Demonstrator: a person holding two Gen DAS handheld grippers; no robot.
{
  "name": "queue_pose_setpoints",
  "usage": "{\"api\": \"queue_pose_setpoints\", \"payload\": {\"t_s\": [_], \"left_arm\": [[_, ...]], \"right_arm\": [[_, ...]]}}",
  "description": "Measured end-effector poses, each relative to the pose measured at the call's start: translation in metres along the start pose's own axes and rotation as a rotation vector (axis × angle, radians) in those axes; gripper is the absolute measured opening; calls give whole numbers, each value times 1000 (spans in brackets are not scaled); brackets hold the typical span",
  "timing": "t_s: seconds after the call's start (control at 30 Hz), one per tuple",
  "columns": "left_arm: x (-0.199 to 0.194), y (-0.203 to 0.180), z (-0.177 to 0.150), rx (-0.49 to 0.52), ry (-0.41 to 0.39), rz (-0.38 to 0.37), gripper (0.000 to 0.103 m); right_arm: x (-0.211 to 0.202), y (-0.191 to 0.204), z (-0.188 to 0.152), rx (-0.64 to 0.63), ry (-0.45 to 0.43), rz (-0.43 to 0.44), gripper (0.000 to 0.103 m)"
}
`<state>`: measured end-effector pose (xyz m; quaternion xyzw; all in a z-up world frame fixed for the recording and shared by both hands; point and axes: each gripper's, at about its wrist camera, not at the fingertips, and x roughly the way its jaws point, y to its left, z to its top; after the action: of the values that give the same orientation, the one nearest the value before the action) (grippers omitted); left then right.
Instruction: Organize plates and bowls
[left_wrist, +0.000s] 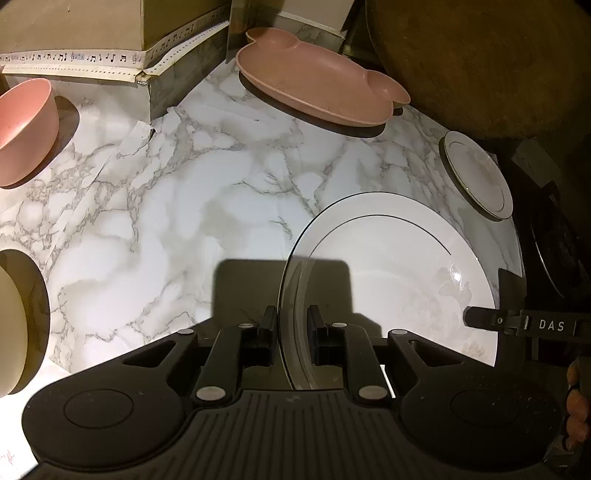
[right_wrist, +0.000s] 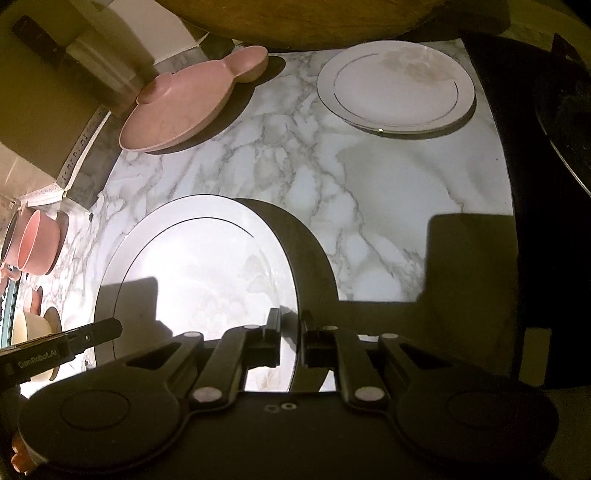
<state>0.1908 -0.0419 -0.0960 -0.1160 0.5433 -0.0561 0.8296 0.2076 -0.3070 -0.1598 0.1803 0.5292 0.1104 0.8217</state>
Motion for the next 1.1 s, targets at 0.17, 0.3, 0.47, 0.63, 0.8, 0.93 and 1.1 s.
{"api": "queue_pose_setpoints", "payload": {"t_s": [0.17, 0.3, 0.47, 0.63, 0.8, 0.93, 1.1], "left_arm": [[0, 0, 1, 9, 0, 4, 16], [-2, -1, 0, 5, -5, 8, 16], [-9, 0, -2, 10, -15, 20, 16], [-20, -3, -6, 33, -53, 39, 16], [-35, -8, -6, 66, -110, 37, 16], [-45, -17, -10, 113, -147, 23, 16], [-53, -27, -16, 159, -179, -7, 16]], "right_arm": [[0, 0, 0, 3, -3, 0, 9], [-1, 0, 0, 3, -9, -2, 14], [-8, 1, 0, -3, -33, -14, 19], [-15, 3, -2, -11, -53, -10, 21], [-23, 8, -6, -34, -76, 0, 23], [-33, 12, -11, -61, -105, 6, 28], [-41, 17, -19, -86, -127, 9, 34]]}}
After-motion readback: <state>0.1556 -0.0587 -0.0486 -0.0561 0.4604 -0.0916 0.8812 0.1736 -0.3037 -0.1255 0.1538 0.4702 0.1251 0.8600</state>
